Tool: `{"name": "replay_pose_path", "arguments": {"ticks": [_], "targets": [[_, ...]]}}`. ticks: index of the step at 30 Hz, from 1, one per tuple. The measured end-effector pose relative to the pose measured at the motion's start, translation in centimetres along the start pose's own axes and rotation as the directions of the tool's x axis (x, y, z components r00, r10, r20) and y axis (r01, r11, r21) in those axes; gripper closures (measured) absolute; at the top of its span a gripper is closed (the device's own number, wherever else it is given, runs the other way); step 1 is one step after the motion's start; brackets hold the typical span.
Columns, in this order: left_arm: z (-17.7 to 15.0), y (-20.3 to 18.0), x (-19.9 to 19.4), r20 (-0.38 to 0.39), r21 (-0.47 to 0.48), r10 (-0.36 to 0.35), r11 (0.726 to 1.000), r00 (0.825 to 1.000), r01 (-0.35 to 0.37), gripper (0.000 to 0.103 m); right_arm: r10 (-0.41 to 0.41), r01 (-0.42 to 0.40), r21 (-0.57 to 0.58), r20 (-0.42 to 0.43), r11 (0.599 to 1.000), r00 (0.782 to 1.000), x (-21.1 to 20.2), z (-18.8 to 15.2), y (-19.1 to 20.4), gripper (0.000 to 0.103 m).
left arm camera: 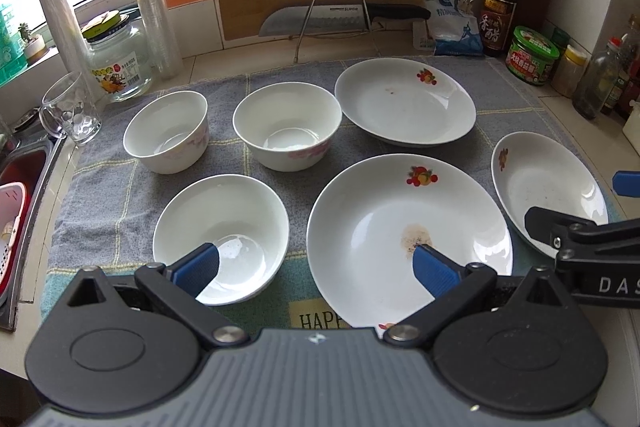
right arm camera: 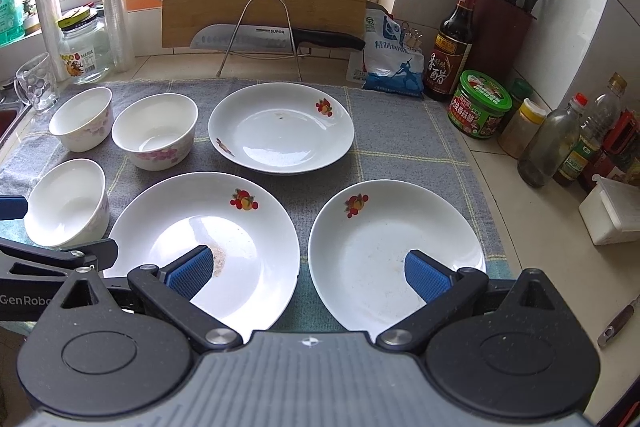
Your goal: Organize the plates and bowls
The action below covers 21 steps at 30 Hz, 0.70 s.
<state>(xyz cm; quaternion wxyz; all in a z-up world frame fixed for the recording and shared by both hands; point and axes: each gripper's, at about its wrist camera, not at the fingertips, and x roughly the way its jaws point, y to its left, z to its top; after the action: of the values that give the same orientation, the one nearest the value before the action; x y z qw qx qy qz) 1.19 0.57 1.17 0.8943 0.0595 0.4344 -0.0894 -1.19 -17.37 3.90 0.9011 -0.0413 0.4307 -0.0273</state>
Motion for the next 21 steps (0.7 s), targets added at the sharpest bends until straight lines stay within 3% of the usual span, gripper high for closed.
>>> {"name": "replay_pose_path", "arguments": {"ticks": [12,21], "targets": [[0.8,0.2,0.3,0.087,0.129,-0.144,0.983,0.986,0.132,0.001,-0.045,0.04,0.043,0.136,0.998,0.99,-1.7,-1.6,-1.4,0.0],[1.5,-1.3,1.3,0.122,0.161,-0.212,0.968,0.97,0.191,0.001,-0.059,0.056,0.029,0.095,0.998,0.994,-0.3,-4.3,-4.7,0.0]]}}
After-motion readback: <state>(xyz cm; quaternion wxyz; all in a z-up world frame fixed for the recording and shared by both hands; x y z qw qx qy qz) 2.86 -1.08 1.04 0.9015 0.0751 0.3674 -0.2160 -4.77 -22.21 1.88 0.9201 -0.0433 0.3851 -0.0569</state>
